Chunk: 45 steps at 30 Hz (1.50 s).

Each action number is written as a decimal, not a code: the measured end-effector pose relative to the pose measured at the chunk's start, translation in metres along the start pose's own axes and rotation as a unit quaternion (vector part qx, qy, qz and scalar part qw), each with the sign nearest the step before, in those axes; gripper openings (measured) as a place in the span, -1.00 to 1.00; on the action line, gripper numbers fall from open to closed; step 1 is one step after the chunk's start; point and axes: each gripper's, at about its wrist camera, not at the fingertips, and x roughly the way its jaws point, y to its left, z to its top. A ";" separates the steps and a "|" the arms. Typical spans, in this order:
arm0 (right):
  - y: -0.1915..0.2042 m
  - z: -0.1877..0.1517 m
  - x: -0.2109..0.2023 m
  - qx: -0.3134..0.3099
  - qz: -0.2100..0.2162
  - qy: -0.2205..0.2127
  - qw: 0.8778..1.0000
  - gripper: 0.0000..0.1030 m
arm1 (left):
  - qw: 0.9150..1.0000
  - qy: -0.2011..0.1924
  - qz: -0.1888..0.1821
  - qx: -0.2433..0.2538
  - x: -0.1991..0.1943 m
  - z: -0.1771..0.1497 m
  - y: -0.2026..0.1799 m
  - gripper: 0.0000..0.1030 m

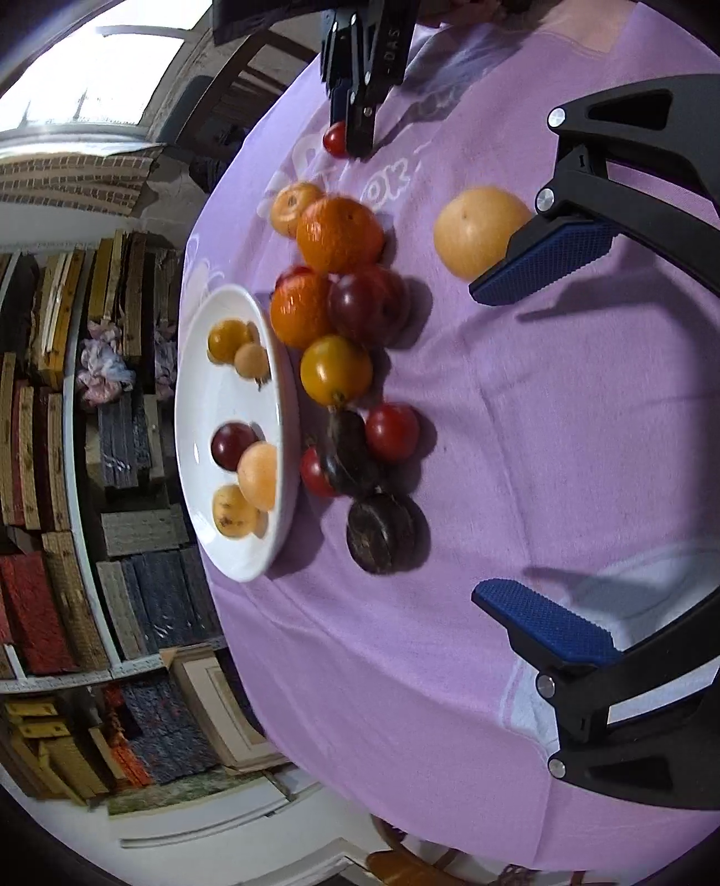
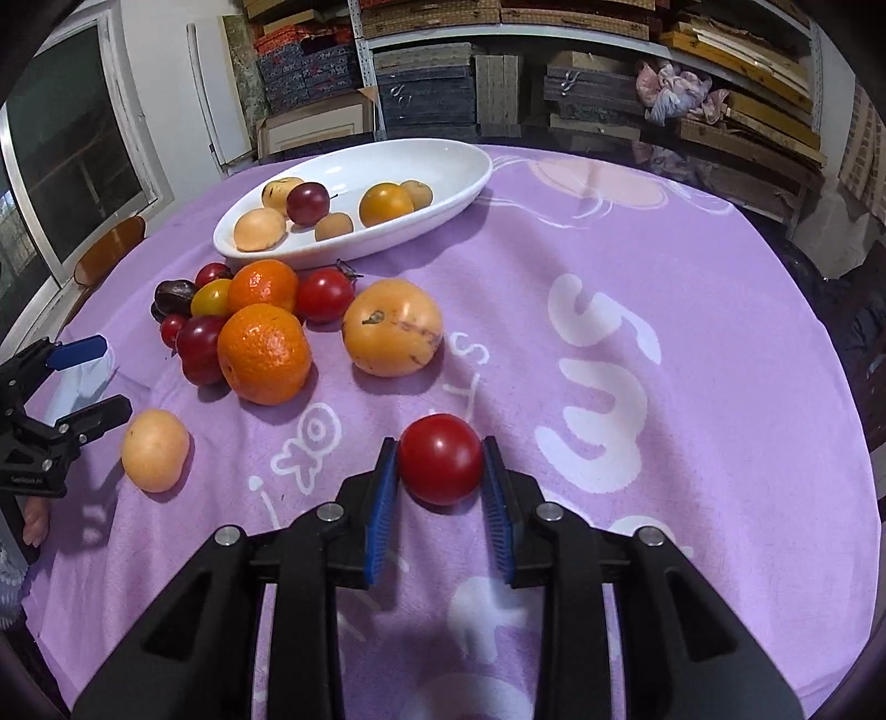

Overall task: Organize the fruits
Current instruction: 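Grasp a red cherry tomato with the right tool while the left tool grasps a pale orange fruit, then carry the tomato and pale orange fruit onto the white plate and open both tools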

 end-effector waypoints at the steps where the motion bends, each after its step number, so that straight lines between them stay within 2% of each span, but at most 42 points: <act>1: 0.001 0.000 0.000 -0.005 0.000 0.001 1.000 -0.41 | 1.000 -0.006 -0.008 0.015 -0.004 0.001 -0.011 0.93; 3: 0.003 -0.001 0.001 -0.012 -0.001 0.002 1.000 -0.36 | 0.999 -0.018 -0.008 0.043 -0.009 0.004 -0.030 0.93; 6: 0.005 0.000 0.001 -0.010 0.011 0.002 1.000 -0.28 | 0.998 -0.009 -0.011 0.063 -0.004 0.009 -0.051 0.93; 9: 0.001 0.001 0.001 -0.002 0.021 0.001 1.000 -0.28 | 0.998 0.007 -0.038 0.057 0.007 0.013 -0.061 0.93; 15: 0.001 0.001 0.001 0.003 0.032 0.001 0.999 -0.23 | 0.995 0.034 -0.094 0.010 0.024 0.013 -0.068 0.92; 17: 0.002 0.002 0.001 0.003 0.032 0.001 0.999 -0.22 | 0.995 0.038 -0.096 0.009 0.026 0.011 -0.069 0.85; 21: 0.003 0.002 0.001 0.003 0.033 0.001 0.999 -0.22 | 0.993 0.046 -0.108 0.011 0.030 0.007 -0.072 0.57; 27: 0.006 0.002 0.002 -0.003 0.030 0.002 1.000 -0.19 | 0.994 0.042 -0.103 0.018 0.032 0.004 -0.073 0.38; 29: 0.006 0.002 0.002 -0.002 0.029 0.001 1.000 -0.24 | 0.995 0.040 -0.093 0.026 0.031 0.003 -0.074 0.30; 32: 0.007 0.002 0.002 0.001 0.029 0.001 1.000 -0.44 | 0.996 0.036 -0.077 0.037 0.029 0.001 -0.074 0.04; 34: 0.007 0.003 0.002 0.001 0.030 0.001 1.000 -0.44 | 0.996 0.037 -0.081 0.031 0.028 0.000 -0.069 -0.11; 40: 0.004 0.002 0.002 -0.001 0.028 0.000 1.000 -0.44 | 0.995 0.028 -0.094 0.015 0.020 -0.005 -0.058 -0.11; 45: -0.001 0.002 -0.003 0.011 0.035 -0.012 0.999 -0.45 | 0.996 -0.007 -0.086 -0.004 -0.001 0.007 -0.039 -0.11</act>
